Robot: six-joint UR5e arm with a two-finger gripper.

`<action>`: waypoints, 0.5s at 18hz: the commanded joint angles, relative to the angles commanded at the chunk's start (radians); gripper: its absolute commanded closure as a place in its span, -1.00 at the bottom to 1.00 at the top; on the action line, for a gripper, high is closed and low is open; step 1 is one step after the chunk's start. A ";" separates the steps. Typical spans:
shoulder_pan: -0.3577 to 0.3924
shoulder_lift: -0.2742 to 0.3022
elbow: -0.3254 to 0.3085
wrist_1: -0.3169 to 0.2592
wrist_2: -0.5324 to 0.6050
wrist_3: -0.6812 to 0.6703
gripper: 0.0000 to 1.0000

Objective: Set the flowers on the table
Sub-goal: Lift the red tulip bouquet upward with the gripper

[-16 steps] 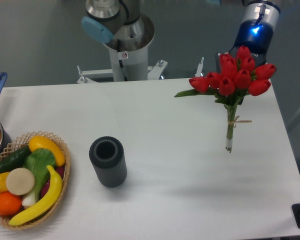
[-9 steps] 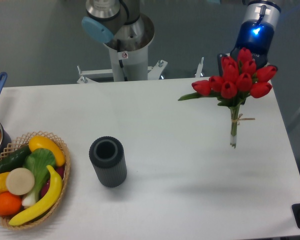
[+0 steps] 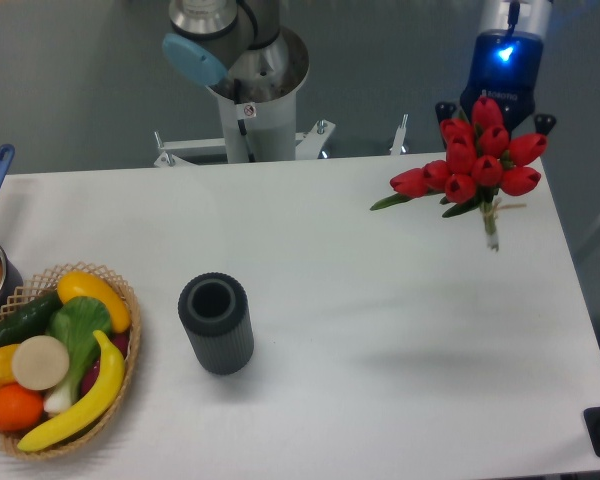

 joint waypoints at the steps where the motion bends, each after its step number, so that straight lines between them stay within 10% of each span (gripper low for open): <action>1: -0.021 0.003 0.000 -0.002 0.058 0.000 0.17; 9: -0.164 -0.066 0.014 0.002 0.315 0.006 0.17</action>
